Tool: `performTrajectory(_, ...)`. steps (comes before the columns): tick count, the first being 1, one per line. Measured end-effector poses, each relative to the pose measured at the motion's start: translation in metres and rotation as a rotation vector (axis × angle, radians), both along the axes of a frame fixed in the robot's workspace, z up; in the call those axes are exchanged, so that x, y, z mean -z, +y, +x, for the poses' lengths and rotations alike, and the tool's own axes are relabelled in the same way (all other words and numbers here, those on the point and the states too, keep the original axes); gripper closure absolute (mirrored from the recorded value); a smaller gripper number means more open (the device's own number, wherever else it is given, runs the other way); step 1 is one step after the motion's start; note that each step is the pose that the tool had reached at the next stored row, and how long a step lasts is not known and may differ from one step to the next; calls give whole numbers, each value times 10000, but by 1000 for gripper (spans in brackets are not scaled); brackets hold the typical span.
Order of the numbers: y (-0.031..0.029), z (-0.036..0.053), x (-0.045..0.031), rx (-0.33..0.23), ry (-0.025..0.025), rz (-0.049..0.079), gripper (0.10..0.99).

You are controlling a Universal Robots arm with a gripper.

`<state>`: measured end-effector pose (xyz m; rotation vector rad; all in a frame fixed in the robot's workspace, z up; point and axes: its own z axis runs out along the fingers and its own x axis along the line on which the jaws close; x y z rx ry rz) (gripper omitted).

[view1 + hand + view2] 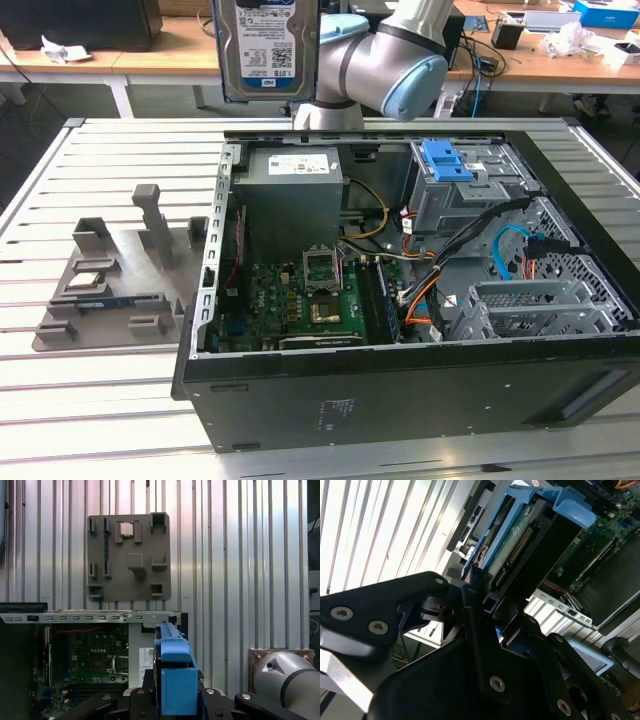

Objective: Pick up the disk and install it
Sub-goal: 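Pick up the disk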

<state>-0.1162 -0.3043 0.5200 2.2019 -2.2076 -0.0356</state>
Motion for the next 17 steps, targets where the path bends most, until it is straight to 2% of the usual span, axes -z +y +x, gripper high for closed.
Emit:
performTrajectory(2, 1, 146, 0, 0, -1, 1, 722)
performTrajectory(5, 2, 286, 0, -1, 0, 0, 722)
performTrajectory(7, 4, 477, 0, 0, 0, 0, 722)
performTrajectory(11, 6, 741, 0, -2, 0, 0, 722)
performTrajectory(16, 8, 978, 0, -1, 0, 0, 722)
performTrajectory(17, 9, 1057, 0, -1, 0, 0, 722)
